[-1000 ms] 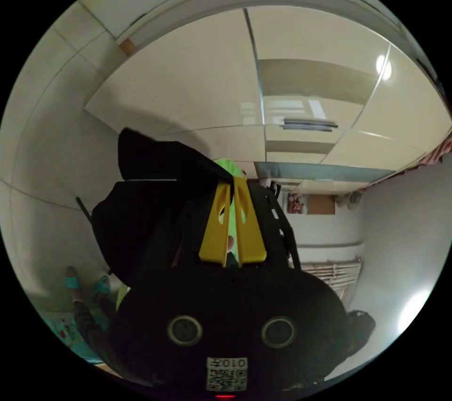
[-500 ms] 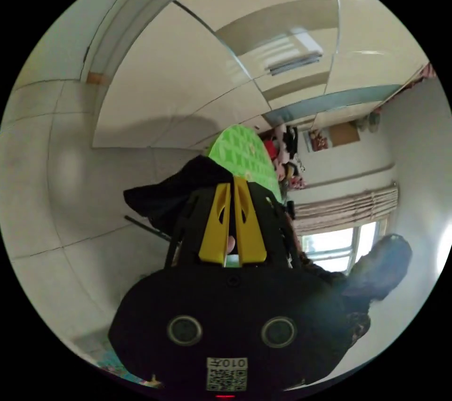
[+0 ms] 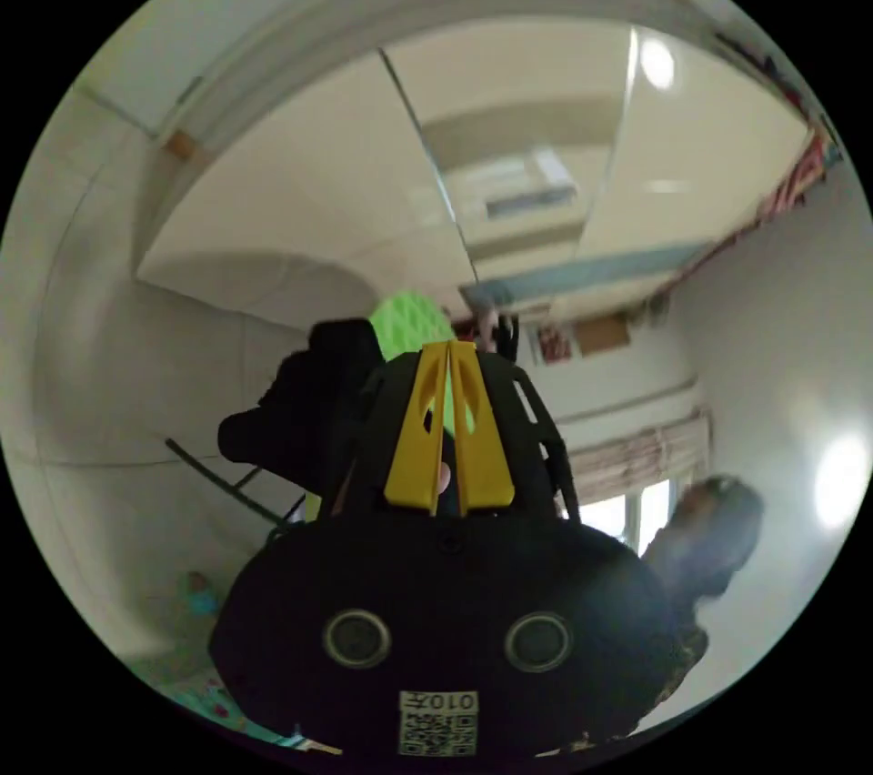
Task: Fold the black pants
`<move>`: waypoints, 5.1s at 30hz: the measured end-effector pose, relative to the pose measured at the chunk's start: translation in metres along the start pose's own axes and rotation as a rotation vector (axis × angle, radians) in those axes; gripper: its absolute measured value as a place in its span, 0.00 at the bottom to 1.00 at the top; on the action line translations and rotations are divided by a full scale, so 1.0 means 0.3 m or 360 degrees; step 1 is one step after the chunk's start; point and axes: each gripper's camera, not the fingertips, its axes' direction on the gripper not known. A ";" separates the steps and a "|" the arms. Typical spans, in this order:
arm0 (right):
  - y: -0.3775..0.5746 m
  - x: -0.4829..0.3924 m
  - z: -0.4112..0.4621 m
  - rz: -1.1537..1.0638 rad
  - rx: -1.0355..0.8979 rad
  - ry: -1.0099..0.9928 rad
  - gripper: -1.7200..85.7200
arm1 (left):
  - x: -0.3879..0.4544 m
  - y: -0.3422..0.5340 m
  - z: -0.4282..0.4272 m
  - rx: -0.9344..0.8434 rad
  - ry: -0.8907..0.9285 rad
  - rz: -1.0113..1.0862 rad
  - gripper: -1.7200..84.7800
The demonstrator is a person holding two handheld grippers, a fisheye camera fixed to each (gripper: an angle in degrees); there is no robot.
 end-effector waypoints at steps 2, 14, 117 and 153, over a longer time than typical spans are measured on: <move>-0.029 -0.031 0.086 -0.0049 -0.0133 0.0076 0.04 | 0.093 0.069 0.149 -0.0318 -0.0139 0.0264 0.02; -0.140 0.007 0.175 0.0229 0.0138 0.0140 0.04 | -0.042 0.319 0.663 -0.0878 -0.0510 0.0449 0.02; 2.094 -0.969 -1.389 -0.0229 0.0685 0.0775 0.09 | -0.435 2.049 0.396 -0.1229 0.0064 0.0953 0.02; 1.976 -0.916 -1.553 -0.0544 0.0304 0.0741 0.15 | -0.911 2.057 0.452 -0.1321 -0.0044 0.0684 0.02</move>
